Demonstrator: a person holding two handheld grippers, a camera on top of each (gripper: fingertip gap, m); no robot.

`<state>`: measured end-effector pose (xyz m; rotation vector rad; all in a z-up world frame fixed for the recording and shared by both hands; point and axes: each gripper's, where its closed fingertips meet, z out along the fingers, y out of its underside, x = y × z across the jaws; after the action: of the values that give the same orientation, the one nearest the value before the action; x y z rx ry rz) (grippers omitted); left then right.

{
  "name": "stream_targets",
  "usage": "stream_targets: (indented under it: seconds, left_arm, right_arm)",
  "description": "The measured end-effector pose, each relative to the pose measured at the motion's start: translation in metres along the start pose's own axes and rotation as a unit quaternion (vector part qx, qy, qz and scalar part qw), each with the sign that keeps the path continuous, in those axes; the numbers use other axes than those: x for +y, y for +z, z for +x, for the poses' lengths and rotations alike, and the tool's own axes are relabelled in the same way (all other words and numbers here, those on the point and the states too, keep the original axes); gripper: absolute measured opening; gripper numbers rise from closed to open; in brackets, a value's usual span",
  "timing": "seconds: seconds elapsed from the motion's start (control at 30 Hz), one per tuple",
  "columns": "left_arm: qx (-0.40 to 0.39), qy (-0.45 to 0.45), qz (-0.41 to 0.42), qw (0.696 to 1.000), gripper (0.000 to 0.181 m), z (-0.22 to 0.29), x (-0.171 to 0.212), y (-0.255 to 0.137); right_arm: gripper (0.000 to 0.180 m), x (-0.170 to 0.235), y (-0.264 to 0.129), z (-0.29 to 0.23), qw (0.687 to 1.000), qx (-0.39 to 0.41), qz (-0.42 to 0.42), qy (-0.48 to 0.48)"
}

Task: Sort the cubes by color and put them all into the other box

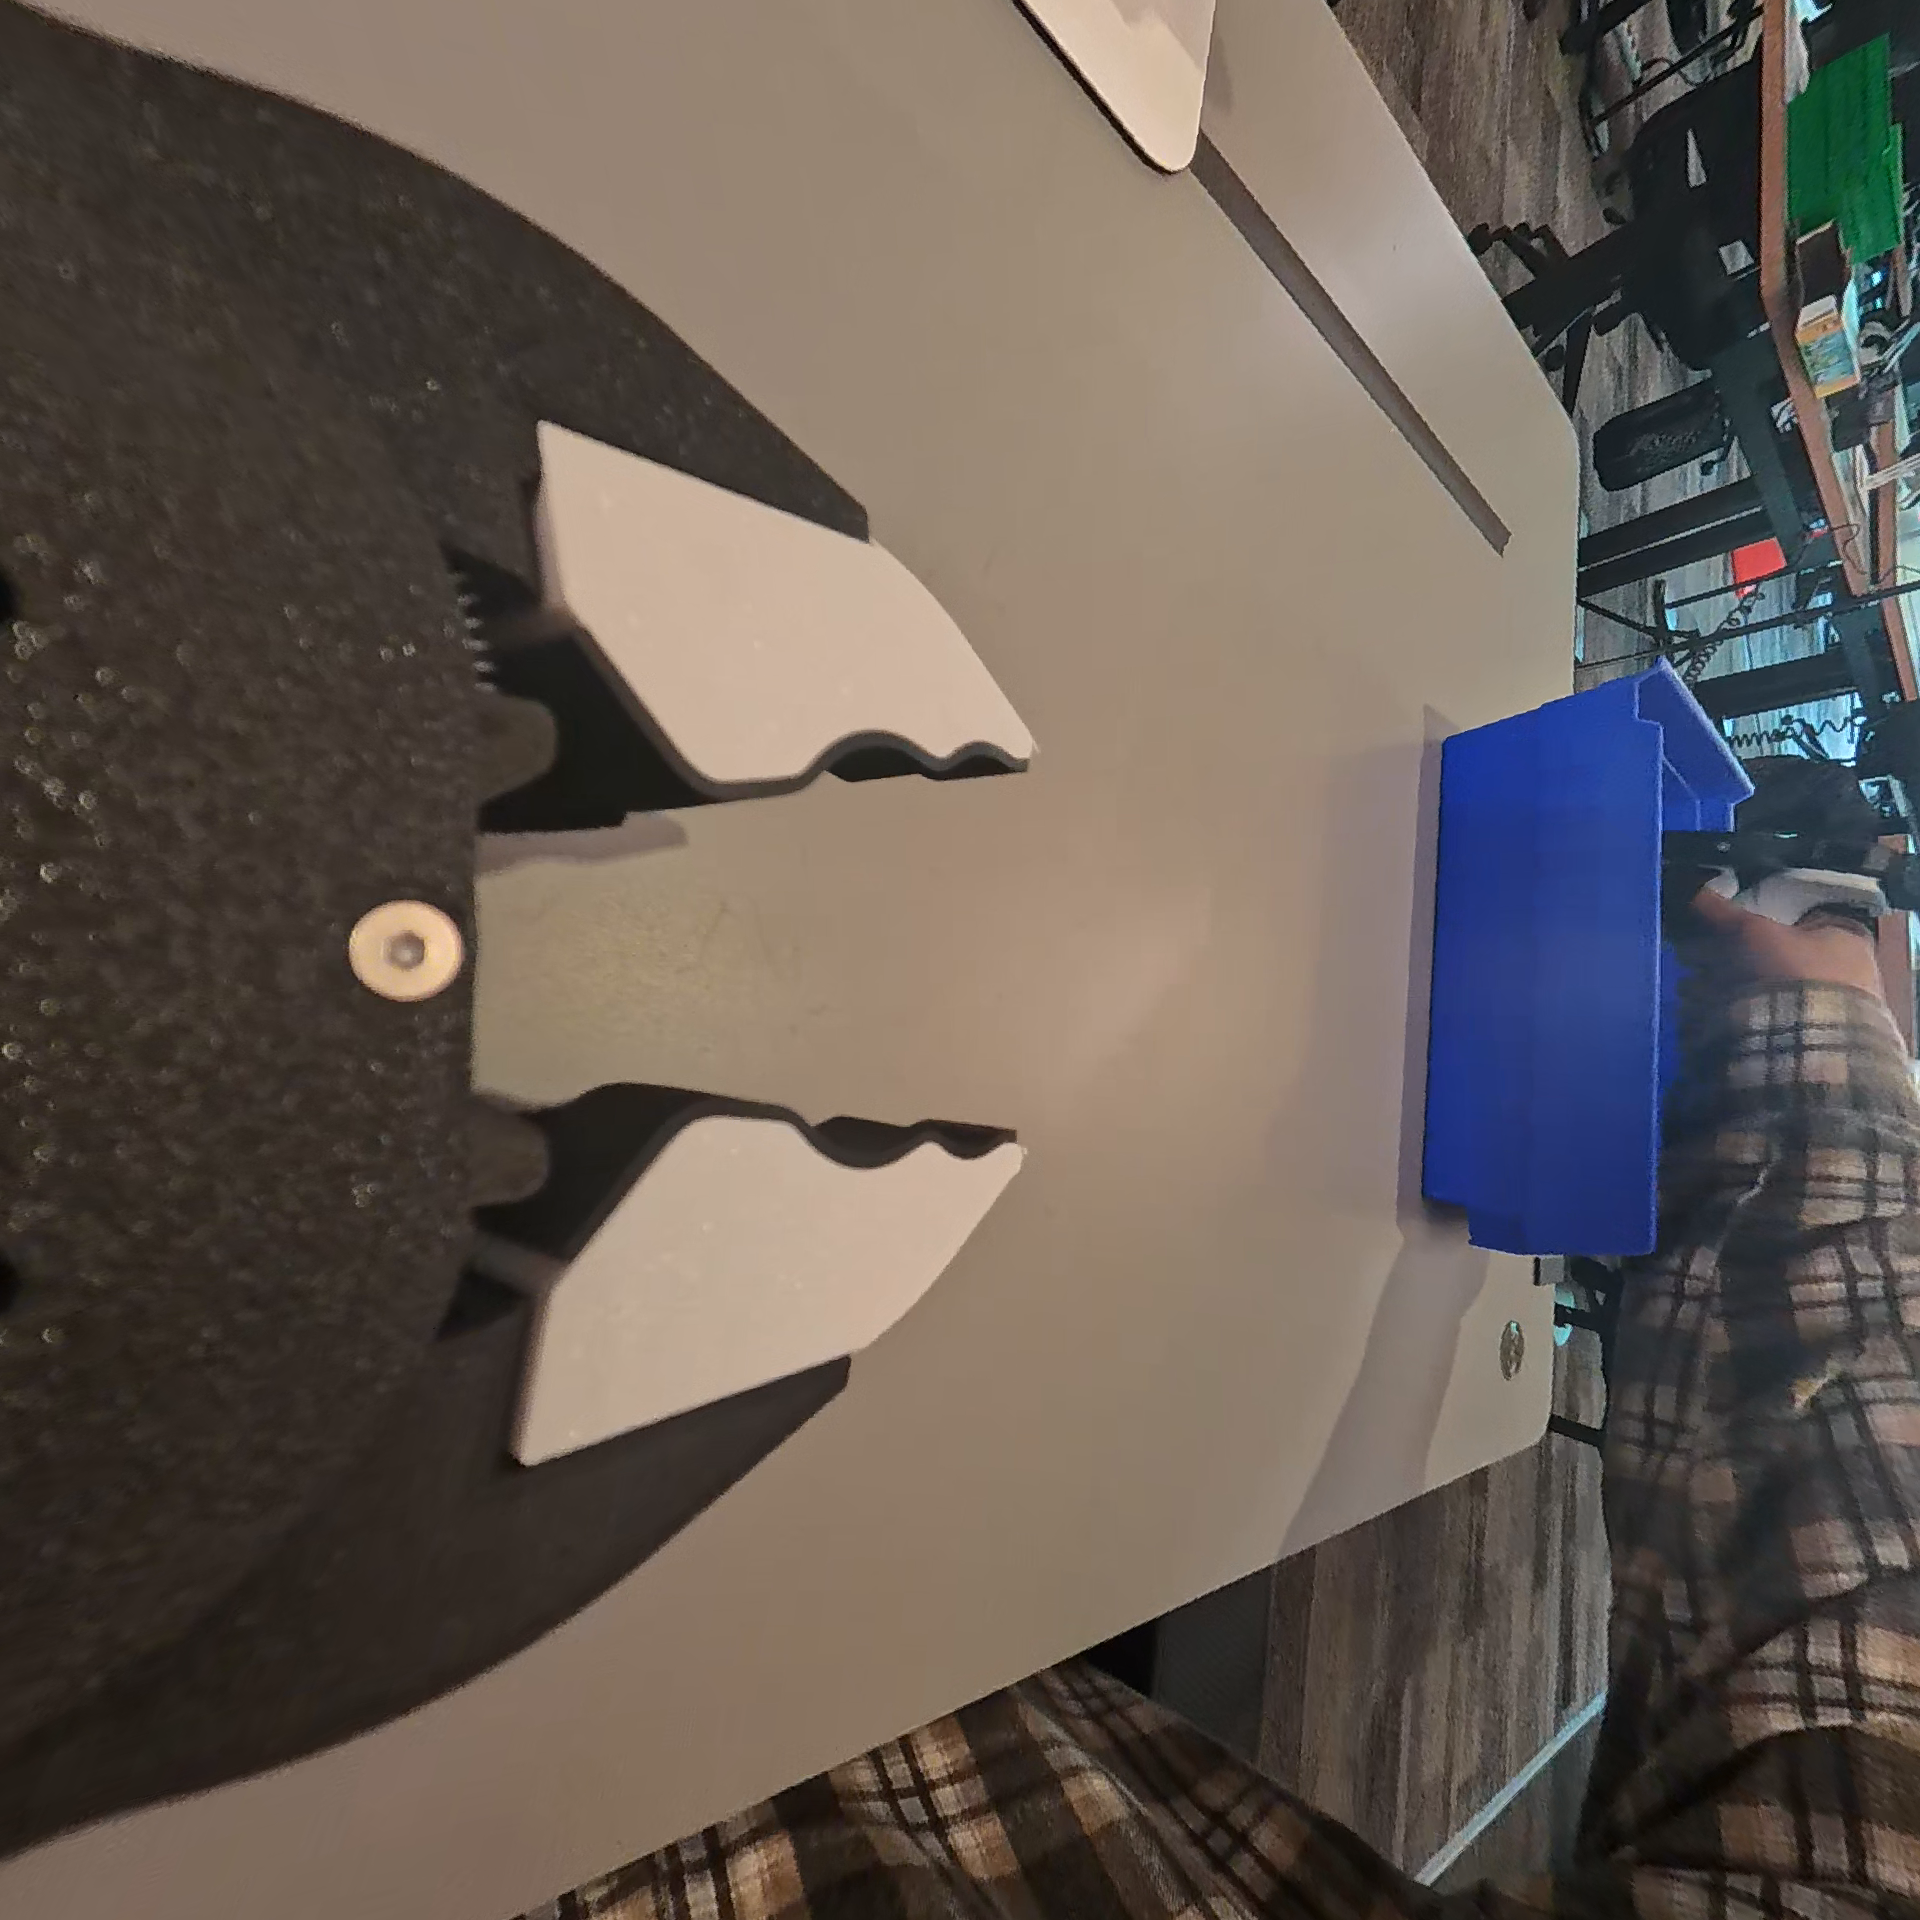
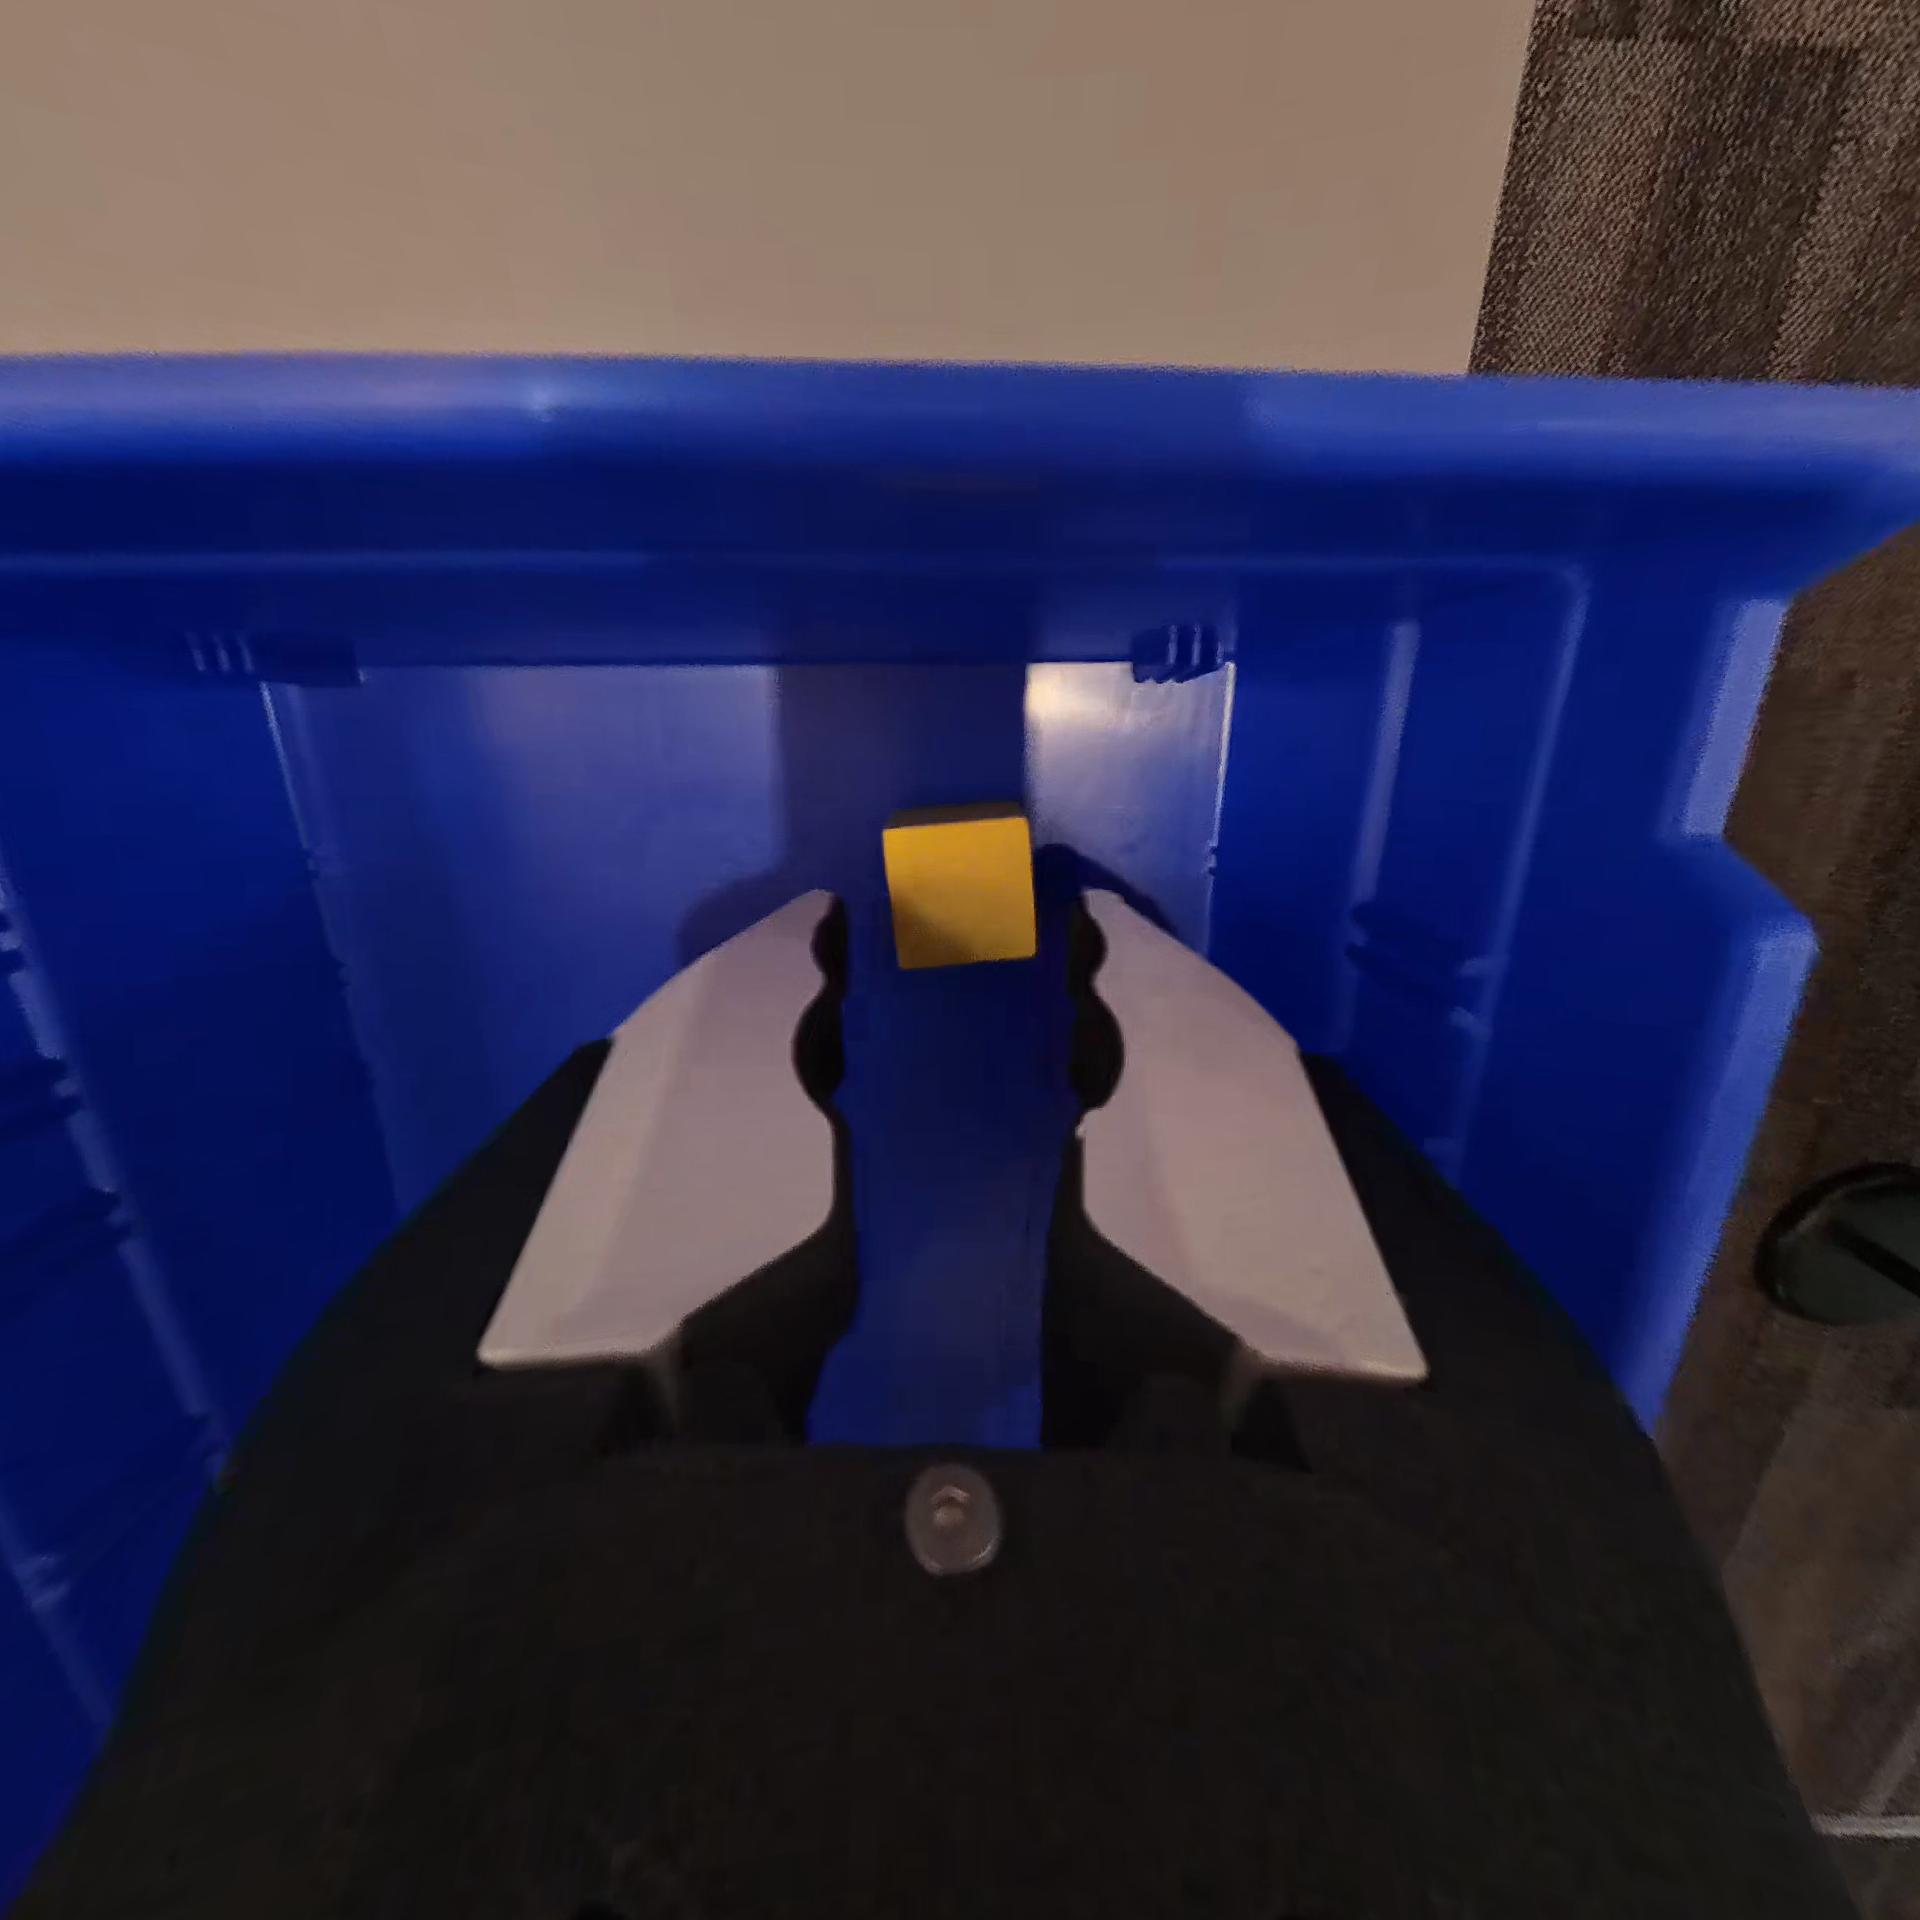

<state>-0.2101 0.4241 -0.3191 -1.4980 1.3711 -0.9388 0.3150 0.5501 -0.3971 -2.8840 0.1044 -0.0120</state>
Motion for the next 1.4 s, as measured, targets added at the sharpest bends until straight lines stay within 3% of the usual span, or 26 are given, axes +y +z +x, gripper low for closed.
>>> stream_targets:
  seconds: [0.13,0.3,0.47,0.6,0.7,0.8,1.0,1.17,1.4]
  left_arm:
    - [-0.007,0.000,0.007,1.000,0.064,-0.002,-0.004,-0.002]
    - [-0.022,-0.001,0.015,1.000,0.066,-0.007,-0.007,-0.006]
    - [-0.037,0.008,0.029,0.999,0.067,-0.008,-0.018,-0.013]
    - [-0.062,0.021,0.045,0.997,0.067,-0.010,-0.034,-0.027]
    - [-0.097,0.031,0.061,0.993,0.066,-0.011,-0.052,-0.050]
    - [-0.141,0.037,0.056,0.988,0.064,-0.010,-0.062,-0.087]
    - [-0.272,0.049,-0.014,0.961,0.064,-0.017,-0.063,-0.209]
    - [-0.381,0.006,-0.105,0.919,0.065,-0.034,-0.019,-0.330]
    - [-0.452,-0.122,-0.196,0.861,0.065,-0.051,0.081,-0.443]
  right_arm:
    - [0.055,-0.005,-0.030,-0.002,1.000,0.016,0.020,-0.016]
    - [0.062,-0.023,-0.105,-0.040,0.992,0.008,0.106,-0.073]
    - [0.072,-0.029,-0.182,-0.120,0.964,-0.016,0.216,-0.158]
    - [0.077,-0.012,-0.219,-0.209,0.922,-0.085,0.314,-0.212]
    - [0.076,0.010,-0.218,-0.276,0.885,-0.161,0.366,-0.237]
    - [0.076,0.033,-0.189,-0.333,0.859,-0.236,0.378,-0.253]
    - [0.073,0.055,-0.120,-0.408,0.827,-0.338,0.372,-0.253]
    - [0.071,0.059,-0.101,-0.441,0.801,-0.380,0.387,-0.254]
    - [0.066,0.073,-0.093,-0.456,0.782,-0.339,0.408,-0.327]
